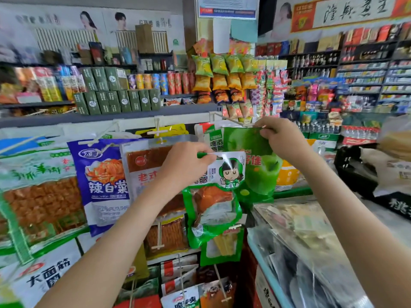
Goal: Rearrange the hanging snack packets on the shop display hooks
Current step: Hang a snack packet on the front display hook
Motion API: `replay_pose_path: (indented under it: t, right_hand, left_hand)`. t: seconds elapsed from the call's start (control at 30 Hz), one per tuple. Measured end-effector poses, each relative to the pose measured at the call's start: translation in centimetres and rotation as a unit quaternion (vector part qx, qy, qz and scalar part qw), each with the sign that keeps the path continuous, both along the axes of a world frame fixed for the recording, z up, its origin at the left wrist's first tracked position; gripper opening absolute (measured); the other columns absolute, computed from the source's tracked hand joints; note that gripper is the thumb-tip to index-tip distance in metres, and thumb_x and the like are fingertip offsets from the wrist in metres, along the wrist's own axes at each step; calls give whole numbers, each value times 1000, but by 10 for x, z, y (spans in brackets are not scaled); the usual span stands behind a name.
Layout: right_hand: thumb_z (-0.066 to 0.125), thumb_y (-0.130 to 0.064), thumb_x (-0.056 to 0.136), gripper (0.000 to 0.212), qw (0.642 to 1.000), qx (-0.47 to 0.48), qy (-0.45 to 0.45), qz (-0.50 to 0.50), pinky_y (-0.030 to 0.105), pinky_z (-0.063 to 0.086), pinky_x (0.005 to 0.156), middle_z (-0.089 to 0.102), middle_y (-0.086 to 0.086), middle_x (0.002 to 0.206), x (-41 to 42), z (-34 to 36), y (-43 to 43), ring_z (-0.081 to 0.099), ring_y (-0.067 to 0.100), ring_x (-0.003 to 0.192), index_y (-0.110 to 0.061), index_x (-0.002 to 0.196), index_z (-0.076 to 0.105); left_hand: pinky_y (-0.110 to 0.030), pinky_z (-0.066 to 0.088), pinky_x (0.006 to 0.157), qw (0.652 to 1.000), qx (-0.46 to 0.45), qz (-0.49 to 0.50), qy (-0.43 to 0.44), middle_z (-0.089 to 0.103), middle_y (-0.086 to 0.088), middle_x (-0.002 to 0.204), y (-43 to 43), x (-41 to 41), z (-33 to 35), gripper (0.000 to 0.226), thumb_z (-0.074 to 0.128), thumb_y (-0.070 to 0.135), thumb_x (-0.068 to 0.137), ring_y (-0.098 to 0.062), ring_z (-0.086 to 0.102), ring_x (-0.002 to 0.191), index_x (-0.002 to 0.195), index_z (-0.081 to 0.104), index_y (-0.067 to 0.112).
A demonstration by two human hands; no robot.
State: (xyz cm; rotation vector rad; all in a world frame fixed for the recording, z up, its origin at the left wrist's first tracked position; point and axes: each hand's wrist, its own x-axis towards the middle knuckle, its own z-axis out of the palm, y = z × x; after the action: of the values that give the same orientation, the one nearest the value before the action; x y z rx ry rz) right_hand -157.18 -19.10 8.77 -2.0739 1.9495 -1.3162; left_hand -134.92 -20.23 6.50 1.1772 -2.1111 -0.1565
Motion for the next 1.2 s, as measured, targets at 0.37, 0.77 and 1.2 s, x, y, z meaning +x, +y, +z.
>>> replay_pose_path:
  t: [0.37, 0.77, 1.2]
  right_hand:
    - [56, -33, 91, 36, 989, -55, -122, 60, 24, 30, 52, 33, -7, 49, -38, -5, 47, 35, 13, 46, -19, 59, 50]
    - [61, -30, 88, 8, 995, -20, -68, 69, 16, 32, 46, 46, -17, 43, -35, 18, 59, 37, 1, 37, -23, 86, 64]
    - [62, -50, 81, 58, 987, 44, -146, 57, 38, 42, 98, 57, 4, 129, 8, -14, -30, 52, 20, 116, -14, 125, 56]
  left_hand:
    - [-16, 35, 82, 995, 21, -62, 76, 66, 2, 117, -5, -31, 10, 22, 59, 28, 91, -10, 56, 113, 103, 71, 14]
    - [-32, 47, 78, 997, -30, 7, 67, 71, -6, 98, -38, -63, 14, 25, 55, 32, 92, -23, 63, 93, 104, 70, 16]
    - [-29, 44, 79, 994, -25, -21, 108, 70, -3, 104, -51, -71, 13, 21, 62, 29, 89, -19, 62, 96, 98, 70, 12]
